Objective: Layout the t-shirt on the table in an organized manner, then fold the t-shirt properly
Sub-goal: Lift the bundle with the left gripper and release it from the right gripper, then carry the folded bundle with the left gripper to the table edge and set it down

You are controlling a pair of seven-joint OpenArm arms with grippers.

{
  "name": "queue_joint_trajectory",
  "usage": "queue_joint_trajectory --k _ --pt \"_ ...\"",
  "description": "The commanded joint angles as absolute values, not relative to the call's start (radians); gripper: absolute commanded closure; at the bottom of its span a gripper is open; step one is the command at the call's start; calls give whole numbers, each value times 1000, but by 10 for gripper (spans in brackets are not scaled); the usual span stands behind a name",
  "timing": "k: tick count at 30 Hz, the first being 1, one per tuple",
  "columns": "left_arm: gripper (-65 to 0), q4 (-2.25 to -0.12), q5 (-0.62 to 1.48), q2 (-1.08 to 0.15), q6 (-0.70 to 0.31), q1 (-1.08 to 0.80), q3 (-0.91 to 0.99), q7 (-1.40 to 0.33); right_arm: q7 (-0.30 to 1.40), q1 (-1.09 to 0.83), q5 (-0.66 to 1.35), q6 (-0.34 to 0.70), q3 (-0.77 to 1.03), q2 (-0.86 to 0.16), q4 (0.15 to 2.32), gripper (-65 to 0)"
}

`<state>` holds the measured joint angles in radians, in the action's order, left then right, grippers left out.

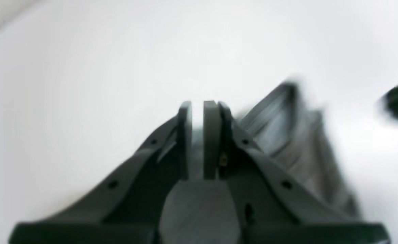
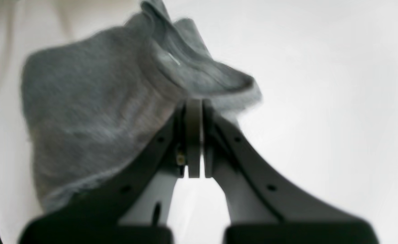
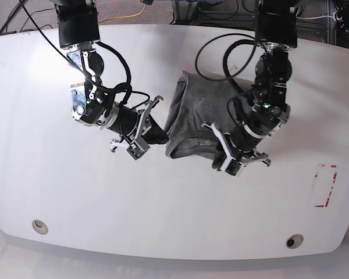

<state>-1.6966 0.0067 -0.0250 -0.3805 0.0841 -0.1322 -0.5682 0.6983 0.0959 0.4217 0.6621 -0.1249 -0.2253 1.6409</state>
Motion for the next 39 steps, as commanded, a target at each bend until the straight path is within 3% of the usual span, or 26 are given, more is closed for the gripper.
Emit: queue_joint_trajectory --k 1,5,10,24,32,39 --pt "-43 -1675 -33 -7 -338 82 -168 -473 673 113 438 667 -119 -232 1659 -2" --pt "-44 -1609 -143 19 -265 76 -243 -358 673 108 441 664 -117 -249 1661 -2" --pt "-43 -1550 -249 41 -226 65 -308 -338 673 101 443 665 -116 -263 1661 -2" --pt "-43 -1310 -272 30 -166 71 -346 -305 673 76 444 670 -10 -269 1661 -2" --pt "-43 -1265 -269 -77 -166 45 -335 -229 693 74 444 698 59 -271 1666 -2" --pt "-43 -1291 -266 -185 -176 -5 -203 -222 762 65 444 698 140 -271 1722 -2"
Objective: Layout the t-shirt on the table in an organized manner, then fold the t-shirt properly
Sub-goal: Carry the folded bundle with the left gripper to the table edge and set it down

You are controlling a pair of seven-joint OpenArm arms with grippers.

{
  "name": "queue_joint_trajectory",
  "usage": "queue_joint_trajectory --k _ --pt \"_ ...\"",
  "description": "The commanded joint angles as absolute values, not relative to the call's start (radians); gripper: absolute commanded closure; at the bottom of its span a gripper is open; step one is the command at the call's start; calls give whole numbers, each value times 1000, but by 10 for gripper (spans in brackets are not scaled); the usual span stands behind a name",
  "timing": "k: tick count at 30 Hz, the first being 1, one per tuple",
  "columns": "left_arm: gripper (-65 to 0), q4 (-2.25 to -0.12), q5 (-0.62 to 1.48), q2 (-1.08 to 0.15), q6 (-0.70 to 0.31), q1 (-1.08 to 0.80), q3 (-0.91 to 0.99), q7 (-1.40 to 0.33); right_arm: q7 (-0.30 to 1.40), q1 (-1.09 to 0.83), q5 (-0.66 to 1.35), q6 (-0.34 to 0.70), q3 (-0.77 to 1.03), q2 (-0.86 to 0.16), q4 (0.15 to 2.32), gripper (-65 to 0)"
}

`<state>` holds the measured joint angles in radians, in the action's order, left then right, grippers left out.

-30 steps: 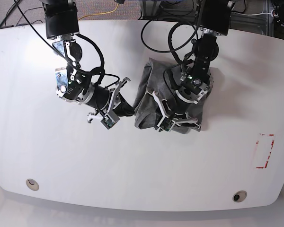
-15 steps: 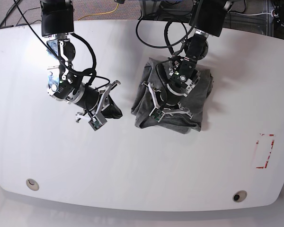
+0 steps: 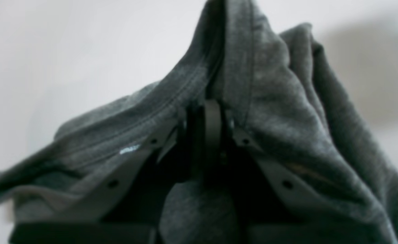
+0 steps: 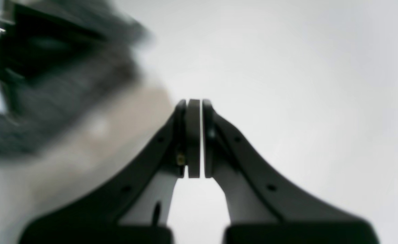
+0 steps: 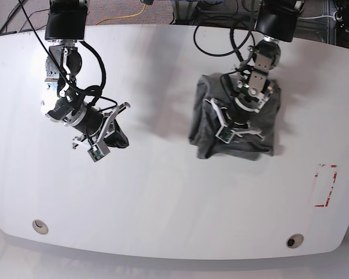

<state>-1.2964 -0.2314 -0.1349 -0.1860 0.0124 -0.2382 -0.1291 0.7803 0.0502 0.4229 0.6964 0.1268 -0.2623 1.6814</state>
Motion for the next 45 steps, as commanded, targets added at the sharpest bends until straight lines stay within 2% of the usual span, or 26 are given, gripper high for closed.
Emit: queue_joint_trajectory --k 1,5,13,22,27,40,45 --pt "-43 -1291 -266 -197 -183 -8 -189 -214 766 61 444 698 147 -271 1728 -2" --pt "-43 -1291 -266 -262 -266 -30 -94 -166 797 51 443 698 159 -271 1784 -2" --pt "-43 -1297 -266 -312 -377 -35 99 -163 829 36 443 698 163 -271 1845 -2" --pt "-43 -1406 -266 -320 -406 -36 188 -166 829 25 443 698 163 -271 1853 -2" --pt "-46 -1475 -268 -251 -403 -36 199 -176 829 25 443 698 162 -271 1853 -2" --pt "-43 -1604 -272 -13 -401 -54 199 -367 829 25 443 698 162 -271 1853 -2" --pt "-43 -1603 -272 24 -400 -87 199 -372 829 24 443 698 162 -271 1850 -2"
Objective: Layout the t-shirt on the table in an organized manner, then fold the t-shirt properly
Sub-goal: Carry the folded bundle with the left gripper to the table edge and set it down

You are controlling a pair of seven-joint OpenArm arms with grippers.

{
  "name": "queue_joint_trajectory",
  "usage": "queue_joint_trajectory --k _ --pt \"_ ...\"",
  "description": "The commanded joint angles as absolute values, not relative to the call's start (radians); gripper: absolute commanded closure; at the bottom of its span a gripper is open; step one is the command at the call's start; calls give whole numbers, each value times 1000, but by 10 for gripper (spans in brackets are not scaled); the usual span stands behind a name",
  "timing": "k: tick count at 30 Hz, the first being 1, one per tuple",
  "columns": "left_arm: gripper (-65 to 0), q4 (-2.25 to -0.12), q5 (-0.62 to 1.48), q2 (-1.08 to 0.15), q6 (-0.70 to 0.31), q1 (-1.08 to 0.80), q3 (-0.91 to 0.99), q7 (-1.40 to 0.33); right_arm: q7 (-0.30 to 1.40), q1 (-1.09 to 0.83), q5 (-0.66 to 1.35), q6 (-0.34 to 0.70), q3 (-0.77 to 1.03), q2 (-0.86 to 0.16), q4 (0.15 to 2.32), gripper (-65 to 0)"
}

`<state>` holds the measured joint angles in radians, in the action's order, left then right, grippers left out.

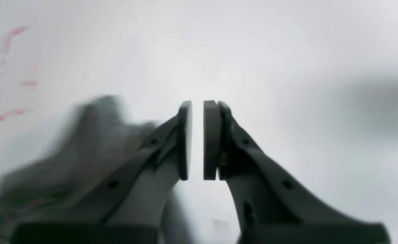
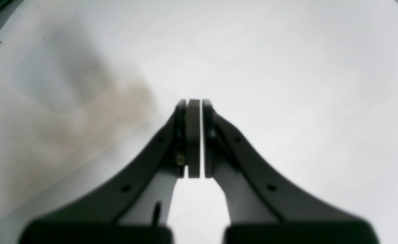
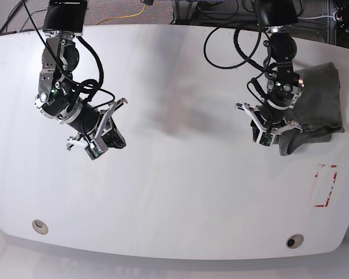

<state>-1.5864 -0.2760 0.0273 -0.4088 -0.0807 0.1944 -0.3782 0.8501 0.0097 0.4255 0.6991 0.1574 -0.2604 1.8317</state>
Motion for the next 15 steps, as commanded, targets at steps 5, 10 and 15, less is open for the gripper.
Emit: queue_joint_trajectory --k 5,10,15 --pt "-43 -1587 -272 21 -355 -119 200 -369 829 22 443 698 162 -271 1850 -2" --pt "-43 -1560 -266 -10 -326 -140 232 -367 829 7 443 698 162 -271 1853 -2" --pt "-43 -1543 -266 -24 -326 -147 311 -366 829 -1 444 698 162 -269 1853 -2"
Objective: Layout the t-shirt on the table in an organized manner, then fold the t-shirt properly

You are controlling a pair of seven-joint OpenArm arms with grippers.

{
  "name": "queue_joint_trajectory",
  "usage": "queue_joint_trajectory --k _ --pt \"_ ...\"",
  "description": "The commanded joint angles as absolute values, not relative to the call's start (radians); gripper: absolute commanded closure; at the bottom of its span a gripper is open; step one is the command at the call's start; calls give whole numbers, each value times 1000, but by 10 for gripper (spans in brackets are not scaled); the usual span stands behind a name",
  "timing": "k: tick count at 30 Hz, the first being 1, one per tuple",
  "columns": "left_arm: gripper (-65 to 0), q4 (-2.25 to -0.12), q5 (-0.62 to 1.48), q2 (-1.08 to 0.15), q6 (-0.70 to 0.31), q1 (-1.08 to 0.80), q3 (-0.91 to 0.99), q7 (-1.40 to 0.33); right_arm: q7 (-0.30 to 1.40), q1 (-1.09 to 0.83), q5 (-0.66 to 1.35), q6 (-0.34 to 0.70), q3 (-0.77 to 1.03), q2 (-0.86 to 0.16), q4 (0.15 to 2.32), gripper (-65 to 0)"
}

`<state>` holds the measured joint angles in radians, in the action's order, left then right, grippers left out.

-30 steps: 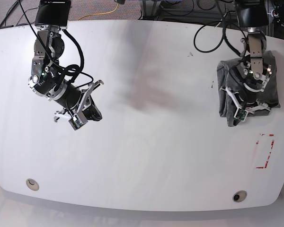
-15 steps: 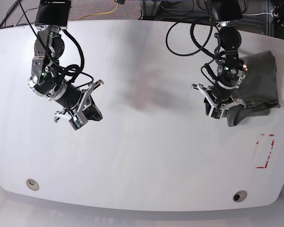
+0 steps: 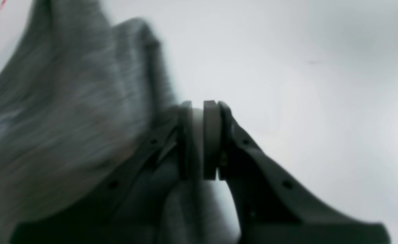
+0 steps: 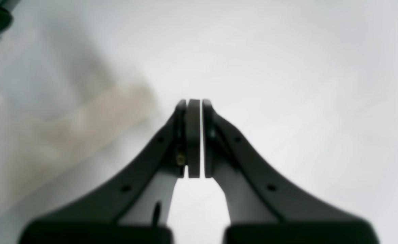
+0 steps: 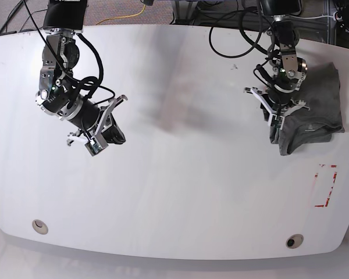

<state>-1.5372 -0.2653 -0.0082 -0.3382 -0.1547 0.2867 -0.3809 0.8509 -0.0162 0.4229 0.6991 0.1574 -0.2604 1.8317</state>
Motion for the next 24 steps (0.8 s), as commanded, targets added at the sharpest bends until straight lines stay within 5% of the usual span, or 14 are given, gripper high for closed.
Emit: queue_joint_trajectory --k 1,24 --pt "-43 -1535 -266 -25 -326 -145 335 -366 829 -7 444 698 162 -269 1853 -2" --pt "-43 -1488 -209 -139 -378 -165 581 -349 828 -51 444 698 162 -269 1870 -2"
